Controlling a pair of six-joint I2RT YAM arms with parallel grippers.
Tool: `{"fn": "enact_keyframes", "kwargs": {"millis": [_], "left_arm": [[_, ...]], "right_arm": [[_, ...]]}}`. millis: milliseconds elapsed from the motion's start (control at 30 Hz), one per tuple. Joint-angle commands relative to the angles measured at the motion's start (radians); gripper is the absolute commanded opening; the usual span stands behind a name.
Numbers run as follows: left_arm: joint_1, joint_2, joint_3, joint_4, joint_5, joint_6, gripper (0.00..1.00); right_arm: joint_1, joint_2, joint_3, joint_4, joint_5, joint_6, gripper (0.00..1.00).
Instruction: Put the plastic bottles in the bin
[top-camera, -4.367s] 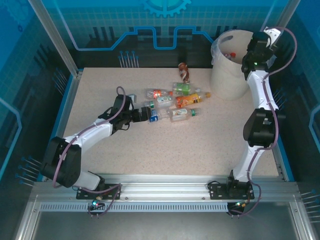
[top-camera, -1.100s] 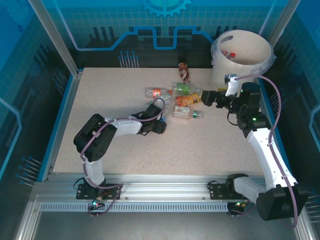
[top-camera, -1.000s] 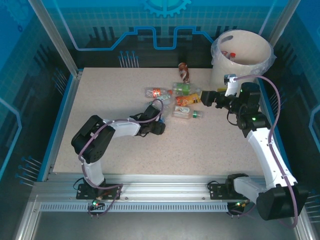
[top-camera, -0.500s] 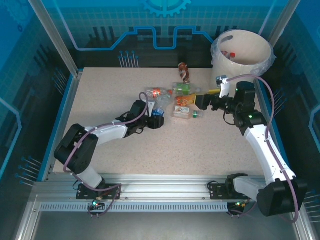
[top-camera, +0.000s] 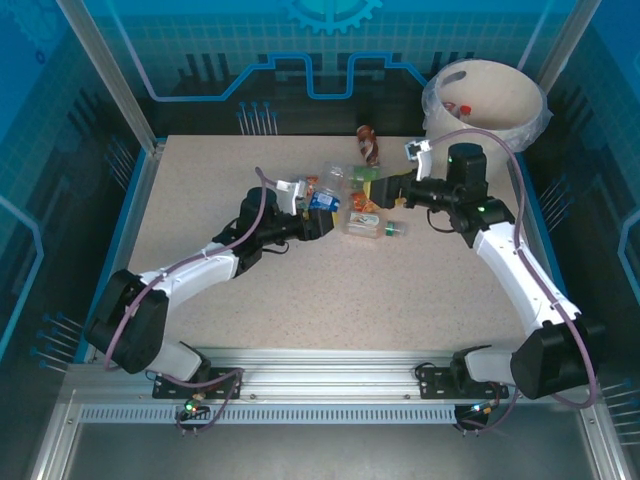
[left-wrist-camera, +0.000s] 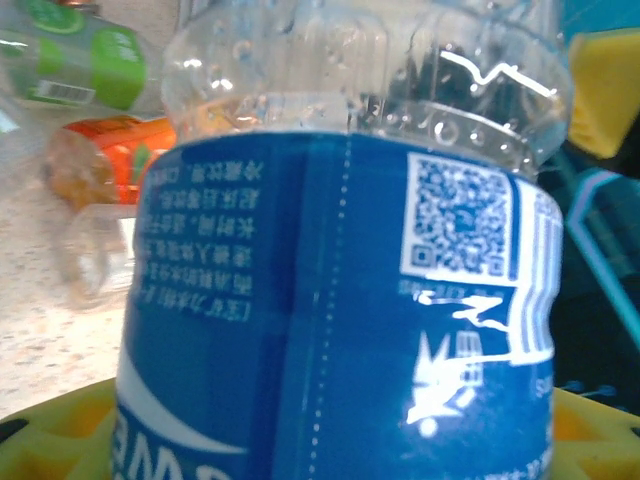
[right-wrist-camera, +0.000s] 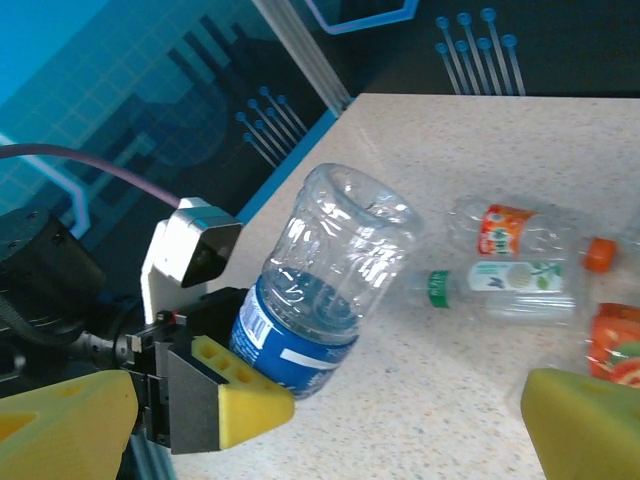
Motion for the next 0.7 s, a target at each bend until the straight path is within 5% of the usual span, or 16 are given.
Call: {"fn": "enact_keyframes", "kwargs": {"millis": [0,267,433,667], "left_arm": [[0.003,-0.037,0.027,0.112,0.092,-0.096,0.44],[-0.002,-0.044,0.032,0.185,0.113,-0.189,0.44],[-0.009,-0.032,0.044,0.210,0.135,-0.204,0.44],[-0.014,-0.010,0.052,0.223,0.147,-0.219,0.45]], "right_arm": [[0.040,0.019,0.041,0.065,-0.037,0.094,1.00],[0.112,0.099,0.057,0.210,-0.001,0.291,1.00],[0.159,0.153,0.116,0.128,0.147,0.300,1.00],[0.189,0.264,0.171,0.248,-0.016,0.375,0.93]]}}
